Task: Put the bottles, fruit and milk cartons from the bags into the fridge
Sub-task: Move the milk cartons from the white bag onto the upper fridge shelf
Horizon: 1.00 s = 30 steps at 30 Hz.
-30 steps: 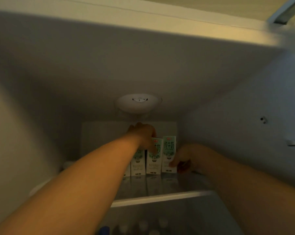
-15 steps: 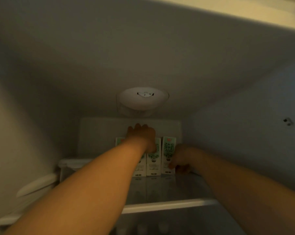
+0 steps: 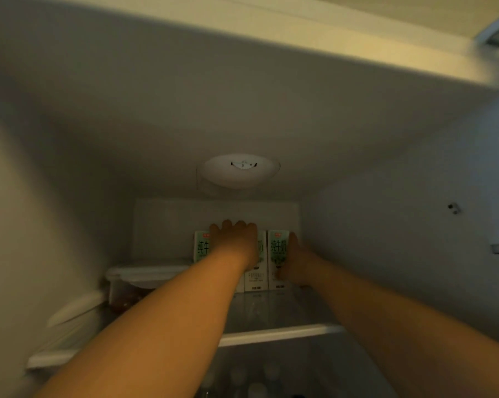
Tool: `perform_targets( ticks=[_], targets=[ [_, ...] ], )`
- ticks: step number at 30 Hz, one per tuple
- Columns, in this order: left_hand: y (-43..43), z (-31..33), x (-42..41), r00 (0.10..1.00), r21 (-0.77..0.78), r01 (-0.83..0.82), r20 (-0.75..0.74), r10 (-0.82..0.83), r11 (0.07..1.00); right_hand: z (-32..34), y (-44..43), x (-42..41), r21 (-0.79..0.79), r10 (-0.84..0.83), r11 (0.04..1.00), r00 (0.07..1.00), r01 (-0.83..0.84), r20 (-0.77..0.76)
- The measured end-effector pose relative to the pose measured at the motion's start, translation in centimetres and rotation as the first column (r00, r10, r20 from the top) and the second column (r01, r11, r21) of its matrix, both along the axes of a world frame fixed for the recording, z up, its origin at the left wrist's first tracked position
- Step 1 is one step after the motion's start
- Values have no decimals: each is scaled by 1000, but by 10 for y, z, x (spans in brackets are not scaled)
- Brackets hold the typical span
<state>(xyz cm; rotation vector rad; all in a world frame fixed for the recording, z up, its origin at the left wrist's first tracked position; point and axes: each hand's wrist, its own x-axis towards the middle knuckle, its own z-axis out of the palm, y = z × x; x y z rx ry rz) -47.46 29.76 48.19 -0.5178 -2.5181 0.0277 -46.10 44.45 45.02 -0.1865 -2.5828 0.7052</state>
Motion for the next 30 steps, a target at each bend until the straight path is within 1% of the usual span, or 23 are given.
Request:
perform_targets(
  ticks=[2, 6, 9, 11, 13, 17, 20, 24, 26, 30],
  targets=[
    [-3, -6, 4, 1000, 0, 0, 23, 0, 1000, -3, 0, 1, -36, 9, 999, 1000, -10, -25],
    [-10, -17, 21, 1000, 27, 21, 19, -22, 999, -10, -3, 13, -22, -95, 995, 986, 93, -134],
    [-19, -29, 45, 999, 16, 38, -22, -37, 999, -20, -11, 34, -4, -61, 998, 968, 62, -244],
    [-27, -40, 65, 995, 33, 68, -68, -66, 997, -28, -18, 55, 20, -32, 999, 962, 39, -270],
    [-34, -51, 87, 992, 82, 95, -94, -87, 992, -34, -27, 80, 54, -13, 998, 966, 28, -257],
    [-48, -66, 132, 997, 202, 72, -51, -63, 977, -50, -39, 128, 73, -16, 997, 980, 31, -200],
    [-58, -82, 161, 1000, 208, 23, 4, -24, 978, -70, -41, 162, 143, -46, 987, 988, 67, -146],
    [-69, -107, 201, 991, 180, -95, 106, 77, 979, -92, -45, 212, 257, -59, 964, 998, 62, -21],
    [-75, -122, 223, 981, 177, -144, 157, 116, 974, -101, -48, 239, 275, -41, 961, 999, 35, 18],
    [-84, -152, 268, 971, 192, -186, 187, 151, 964, -121, -52, 288, 254, -4, 967, 997, -16, 78]
  ],
)
